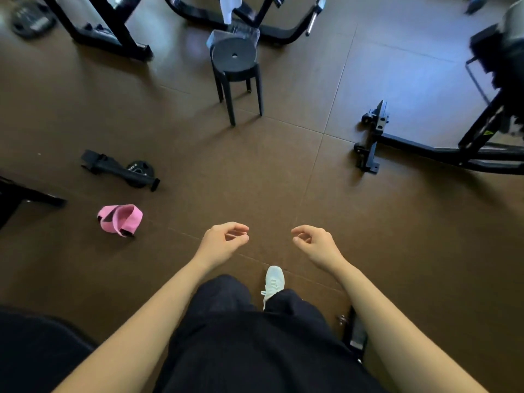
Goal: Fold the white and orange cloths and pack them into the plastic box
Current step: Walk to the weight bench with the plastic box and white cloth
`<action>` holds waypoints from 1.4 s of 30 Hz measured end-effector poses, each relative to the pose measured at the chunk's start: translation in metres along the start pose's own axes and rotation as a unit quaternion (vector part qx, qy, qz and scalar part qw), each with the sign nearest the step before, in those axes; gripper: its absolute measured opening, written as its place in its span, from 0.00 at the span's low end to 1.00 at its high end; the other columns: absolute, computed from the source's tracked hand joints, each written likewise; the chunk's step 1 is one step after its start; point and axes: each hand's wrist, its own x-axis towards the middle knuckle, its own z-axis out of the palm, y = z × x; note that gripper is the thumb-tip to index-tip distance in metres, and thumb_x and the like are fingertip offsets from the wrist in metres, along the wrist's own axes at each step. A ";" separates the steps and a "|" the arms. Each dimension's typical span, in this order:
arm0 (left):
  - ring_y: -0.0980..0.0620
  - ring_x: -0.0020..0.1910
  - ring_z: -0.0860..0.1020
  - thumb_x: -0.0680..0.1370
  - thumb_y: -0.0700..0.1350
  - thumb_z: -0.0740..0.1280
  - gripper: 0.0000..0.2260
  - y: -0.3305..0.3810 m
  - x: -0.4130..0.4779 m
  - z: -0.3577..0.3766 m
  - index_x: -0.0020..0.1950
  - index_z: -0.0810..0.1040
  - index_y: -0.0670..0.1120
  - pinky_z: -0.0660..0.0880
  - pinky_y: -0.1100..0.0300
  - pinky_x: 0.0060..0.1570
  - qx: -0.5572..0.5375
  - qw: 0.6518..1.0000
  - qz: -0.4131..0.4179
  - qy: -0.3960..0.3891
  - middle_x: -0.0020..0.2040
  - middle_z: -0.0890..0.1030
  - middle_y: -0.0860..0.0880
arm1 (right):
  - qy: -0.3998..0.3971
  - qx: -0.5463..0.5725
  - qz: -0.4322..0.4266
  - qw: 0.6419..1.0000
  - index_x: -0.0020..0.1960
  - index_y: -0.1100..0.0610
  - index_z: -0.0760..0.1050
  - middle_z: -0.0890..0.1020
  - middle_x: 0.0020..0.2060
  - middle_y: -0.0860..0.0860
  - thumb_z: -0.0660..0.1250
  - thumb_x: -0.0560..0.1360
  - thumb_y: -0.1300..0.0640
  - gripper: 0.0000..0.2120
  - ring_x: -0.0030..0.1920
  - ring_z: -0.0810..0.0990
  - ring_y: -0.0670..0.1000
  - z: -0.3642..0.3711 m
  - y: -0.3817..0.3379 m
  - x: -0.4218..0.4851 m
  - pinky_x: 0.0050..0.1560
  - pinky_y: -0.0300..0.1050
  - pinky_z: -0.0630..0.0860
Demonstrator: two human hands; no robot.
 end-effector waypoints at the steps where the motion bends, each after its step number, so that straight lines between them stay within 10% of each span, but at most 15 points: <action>1: 0.56 0.52 0.83 0.78 0.45 0.73 0.08 0.010 0.016 -0.009 0.56 0.86 0.50 0.78 0.59 0.56 -0.005 1.000 0.002 0.008 0.51 0.86 0.53 | -0.001 -0.014 -0.008 1.000 0.59 0.50 0.82 0.83 0.47 0.48 0.67 0.78 0.53 0.11 0.50 0.80 0.50 -0.015 -0.011 0.021 0.56 0.46 0.75; 10: 0.67 0.43 0.82 0.77 0.44 0.73 0.08 0.057 0.189 -0.068 0.54 0.86 0.54 0.75 0.65 0.48 -0.067 0.997 -0.045 0.014 0.48 0.87 0.57 | -0.010 -0.044 0.001 0.999 0.57 0.49 0.83 0.84 0.46 0.48 0.68 0.78 0.52 0.10 0.50 0.80 0.50 -0.094 -0.100 0.208 0.58 0.45 0.75; 35: 0.57 0.50 0.83 0.76 0.49 0.73 0.08 0.286 0.747 -0.336 0.54 0.85 0.56 0.80 0.52 0.57 0.037 0.998 -0.046 -0.008 0.50 0.86 0.57 | -0.115 -0.124 -0.033 0.985 0.63 0.53 0.80 0.85 0.53 0.51 0.67 0.78 0.53 0.15 0.54 0.82 0.54 -0.317 -0.389 0.750 0.60 0.49 0.77; 42: 0.60 0.52 0.81 0.77 0.47 0.72 0.10 0.317 0.868 -0.421 0.58 0.83 0.56 0.75 0.65 0.54 0.037 0.998 -0.035 -0.031 0.51 0.84 0.60 | -0.109 -0.154 -0.034 0.981 0.63 0.52 0.79 0.85 0.52 0.50 0.67 0.78 0.53 0.14 0.53 0.83 0.53 -0.359 -0.484 0.883 0.58 0.52 0.80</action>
